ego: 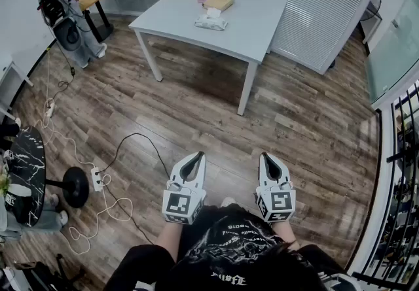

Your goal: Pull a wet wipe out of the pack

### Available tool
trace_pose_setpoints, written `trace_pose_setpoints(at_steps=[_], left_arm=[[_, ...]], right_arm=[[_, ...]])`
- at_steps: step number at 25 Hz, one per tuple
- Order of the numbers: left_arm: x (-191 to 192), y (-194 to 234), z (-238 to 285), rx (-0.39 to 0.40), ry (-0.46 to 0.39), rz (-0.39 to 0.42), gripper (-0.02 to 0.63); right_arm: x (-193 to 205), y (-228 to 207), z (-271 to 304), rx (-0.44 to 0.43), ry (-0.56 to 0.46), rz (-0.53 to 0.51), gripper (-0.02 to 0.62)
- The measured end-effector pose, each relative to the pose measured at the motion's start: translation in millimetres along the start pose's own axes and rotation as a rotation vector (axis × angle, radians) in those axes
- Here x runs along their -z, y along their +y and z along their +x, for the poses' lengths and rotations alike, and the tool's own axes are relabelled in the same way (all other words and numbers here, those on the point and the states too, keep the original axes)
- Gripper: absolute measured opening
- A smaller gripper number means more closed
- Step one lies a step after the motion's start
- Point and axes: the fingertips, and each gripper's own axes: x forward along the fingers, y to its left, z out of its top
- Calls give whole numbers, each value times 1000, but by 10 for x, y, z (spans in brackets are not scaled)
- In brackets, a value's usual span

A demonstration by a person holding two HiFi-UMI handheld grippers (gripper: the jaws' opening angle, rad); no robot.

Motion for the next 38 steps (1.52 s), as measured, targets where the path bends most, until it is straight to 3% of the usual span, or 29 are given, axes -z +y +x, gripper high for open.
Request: trace_pose_setpoints(at_steps=[3, 7, 11, 21, 28, 38], left_arm=[[-22, 35, 44, -33, -14, -17, 12], [-11, -92, 158, -31, 9, 83, 12], [6, -137, 256, -40, -10, -3, 14], [53, -25, 640, -32, 3, -76, 14], [91, 377, 1171, 14, 23, -76, 14], [-79, 1371, 2187, 105, 29, -37, 14]], right_arm=[[-13, -75, 17, -4, -7, -8, -2], [25, -145, 51, -45, -19, 23, -2], [92, -171, 127, -106, -13, 30, -2], [80, -245, 488, -153, 12, -1, -2], [25, -393, 1035, -93, 36, 13, -2], [-241, -347, 2281, -41, 49, 38, -2]])
